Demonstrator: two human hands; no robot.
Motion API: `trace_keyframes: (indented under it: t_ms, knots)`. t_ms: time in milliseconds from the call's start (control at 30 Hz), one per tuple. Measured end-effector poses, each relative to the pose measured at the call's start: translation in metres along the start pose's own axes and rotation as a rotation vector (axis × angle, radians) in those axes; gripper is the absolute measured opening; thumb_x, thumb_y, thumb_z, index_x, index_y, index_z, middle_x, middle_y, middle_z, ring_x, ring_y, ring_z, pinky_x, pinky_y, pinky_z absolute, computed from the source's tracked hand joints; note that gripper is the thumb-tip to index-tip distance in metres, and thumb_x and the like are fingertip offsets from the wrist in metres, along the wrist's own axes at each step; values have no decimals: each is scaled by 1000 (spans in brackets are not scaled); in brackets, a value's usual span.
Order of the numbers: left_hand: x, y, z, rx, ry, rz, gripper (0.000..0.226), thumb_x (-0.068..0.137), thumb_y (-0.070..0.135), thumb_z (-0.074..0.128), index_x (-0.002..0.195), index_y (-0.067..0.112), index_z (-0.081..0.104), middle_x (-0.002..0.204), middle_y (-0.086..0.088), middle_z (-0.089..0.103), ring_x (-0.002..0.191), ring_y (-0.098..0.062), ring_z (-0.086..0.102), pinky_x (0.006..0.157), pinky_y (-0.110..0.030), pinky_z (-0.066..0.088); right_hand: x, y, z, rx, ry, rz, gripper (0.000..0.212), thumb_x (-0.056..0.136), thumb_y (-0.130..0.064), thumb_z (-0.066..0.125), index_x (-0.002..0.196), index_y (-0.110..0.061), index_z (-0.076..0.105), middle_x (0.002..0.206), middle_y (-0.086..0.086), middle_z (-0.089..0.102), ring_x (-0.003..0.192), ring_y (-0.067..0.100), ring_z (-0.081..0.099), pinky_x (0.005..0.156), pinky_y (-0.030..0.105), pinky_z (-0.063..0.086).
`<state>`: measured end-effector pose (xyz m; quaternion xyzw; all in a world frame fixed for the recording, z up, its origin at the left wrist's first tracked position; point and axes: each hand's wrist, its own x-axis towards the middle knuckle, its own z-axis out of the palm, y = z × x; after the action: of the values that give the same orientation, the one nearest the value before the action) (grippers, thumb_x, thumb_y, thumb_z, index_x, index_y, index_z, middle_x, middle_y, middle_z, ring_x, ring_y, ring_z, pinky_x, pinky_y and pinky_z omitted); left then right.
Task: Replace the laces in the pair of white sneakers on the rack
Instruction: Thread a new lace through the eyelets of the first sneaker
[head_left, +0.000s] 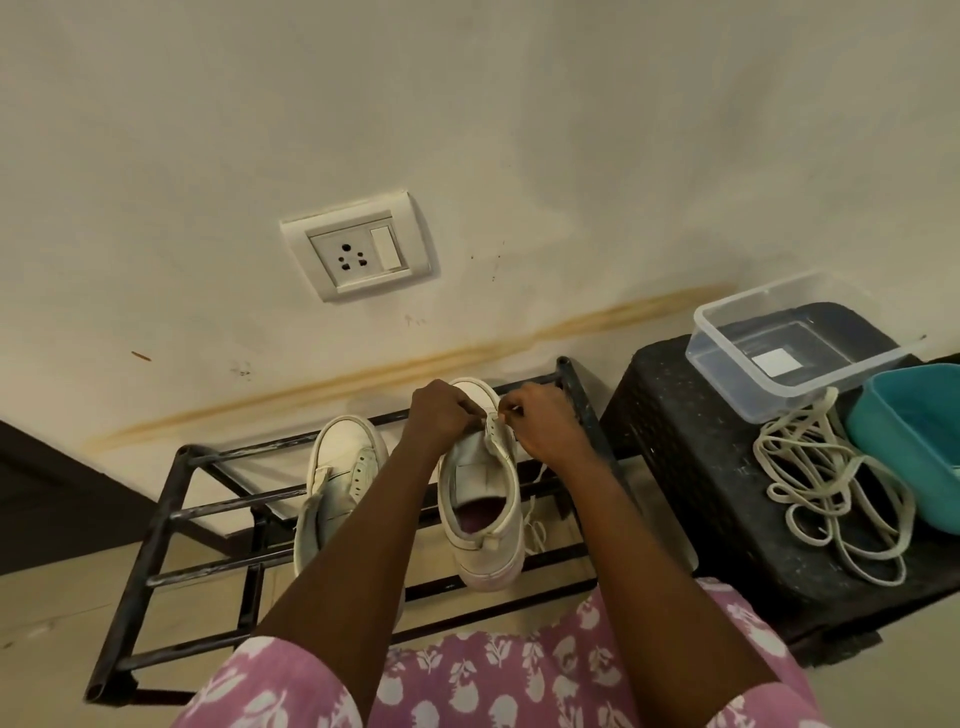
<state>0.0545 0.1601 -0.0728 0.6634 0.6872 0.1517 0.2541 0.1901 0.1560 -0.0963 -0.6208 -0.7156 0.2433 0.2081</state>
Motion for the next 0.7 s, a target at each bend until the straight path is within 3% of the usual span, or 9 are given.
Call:
trace_keyframes:
  t_ms: [300, 400, 500, 600, 700]
  knots:
    - [-2, -3, 3, -76, 9, -18, 17, 80, 8, 70, 96, 3, 75, 100, -13, 72, 99, -23, 64, 82, -24, 43, 0, -6, 10, -172, 17, -126, 25, 93, -7, 52, 110, -7, 69, 108, 14, 63, 97, 26, 60, 80, 29, 46]
    - [-4, -5, 4, -99, 25, -2, 17, 77, 7, 72, 94, 3, 75, 99, -12, 72, 98, -23, 64, 73, -19, 40, 3, -2, 13, 18, 48, 23, 20, 88, -6, 59, 101, -8, 74, 102, 11, 71, 91, 21, 63, 81, 26, 48]
    - [-3, -4, 5, -48, 34, 38, 18, 76, 6, 71, 94, 3, 75, 100, -13, 72, 99, -23, 63, 77, -20, 36, 2, 0, 13, 204, 101, 129, 13, 81, -4, 68, 91, -8, 76, 92, 6, 74, 75, 10, 61, 75, 18, 47]
    - [-2, -4, 7, -3, 53, 53, 18, 77, 8, 70, 94, 3, 75, 102, -13, 72, 102, -23, 62, 80, -21, 35, 1, 0, 13, 301, 134, 182, 10, 76, -2, 73, 84, -8, 75, 84, 7, 73, 67, 6, 57, 73, 24, 52]
    - [-2, -3, 11, 33, 67, 47, 15, 78, 6, 66, 88, -1, 75, 101, -17, 70, 95, -23, 60, 83, -28, 40, 1, 1, 14, 403, 99, 219, 11, 79, -1, 70, 89, -5, 74, 88, 10, 72, 77, 13, 63, 80, 33, 56]
